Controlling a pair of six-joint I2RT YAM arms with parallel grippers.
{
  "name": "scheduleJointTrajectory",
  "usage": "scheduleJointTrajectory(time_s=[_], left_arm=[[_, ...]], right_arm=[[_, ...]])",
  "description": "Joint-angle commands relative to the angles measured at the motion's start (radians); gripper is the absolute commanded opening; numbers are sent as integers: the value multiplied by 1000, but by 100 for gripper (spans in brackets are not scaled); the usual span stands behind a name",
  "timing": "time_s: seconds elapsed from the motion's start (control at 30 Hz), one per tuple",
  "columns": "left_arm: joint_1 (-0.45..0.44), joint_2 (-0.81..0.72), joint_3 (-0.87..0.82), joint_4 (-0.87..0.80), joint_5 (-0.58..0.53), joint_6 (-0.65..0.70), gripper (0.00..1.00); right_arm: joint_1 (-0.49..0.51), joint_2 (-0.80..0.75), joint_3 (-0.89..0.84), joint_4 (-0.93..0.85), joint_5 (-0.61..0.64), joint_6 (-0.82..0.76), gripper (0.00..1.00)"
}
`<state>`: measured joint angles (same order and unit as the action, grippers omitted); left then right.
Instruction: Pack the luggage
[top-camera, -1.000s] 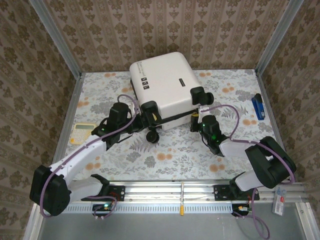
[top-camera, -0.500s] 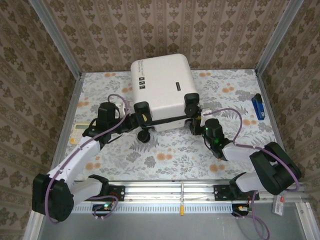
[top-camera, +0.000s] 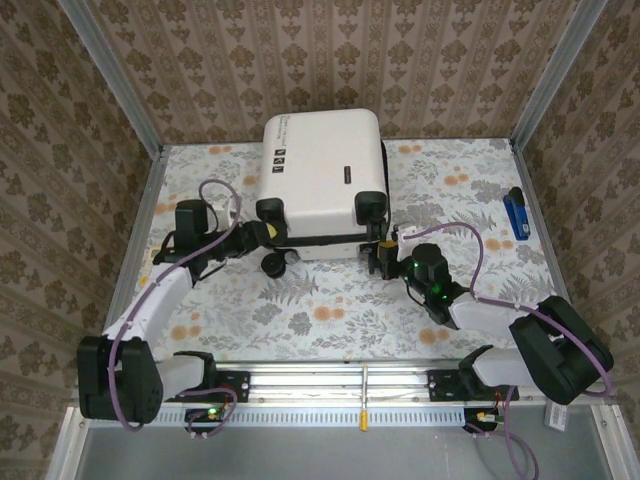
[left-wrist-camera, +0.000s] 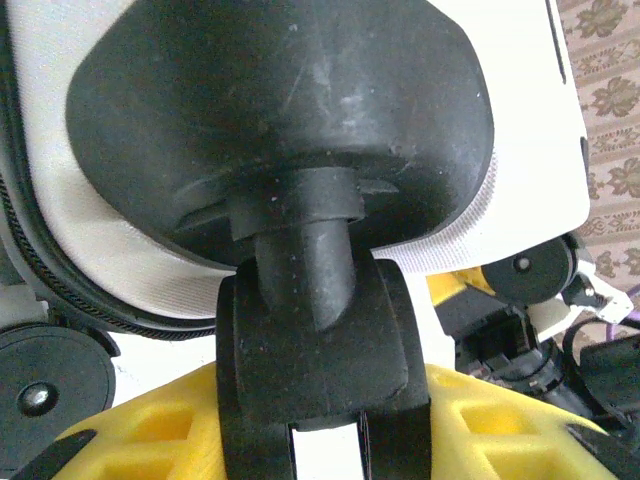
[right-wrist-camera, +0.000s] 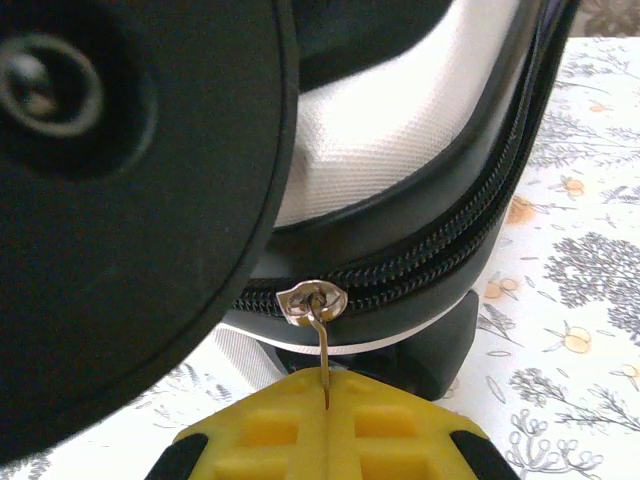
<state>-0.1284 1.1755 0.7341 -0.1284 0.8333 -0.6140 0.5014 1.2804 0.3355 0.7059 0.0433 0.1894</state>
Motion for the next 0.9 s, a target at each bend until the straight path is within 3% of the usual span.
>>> scheduleJointTrajectory(time_s=[0.0,0.23,0.47,0.67,0.87], left_arm=[[76,30,56,69,-30,73,21],[98,69,118,32,6,116,21],[123,81,187,-68,19,212,23],[155,104,203,-44,25,181,37],[154,62,218,-54,11,163,65]], right_arm=[[-1,-59,36,145,111,19,0],[-4,-47,105,46,243,54,0],[-23,13,179,-19,238,81,0],[-25,26,172,31,-2,53,0],[-24,31,183,14,-109,42,0]])
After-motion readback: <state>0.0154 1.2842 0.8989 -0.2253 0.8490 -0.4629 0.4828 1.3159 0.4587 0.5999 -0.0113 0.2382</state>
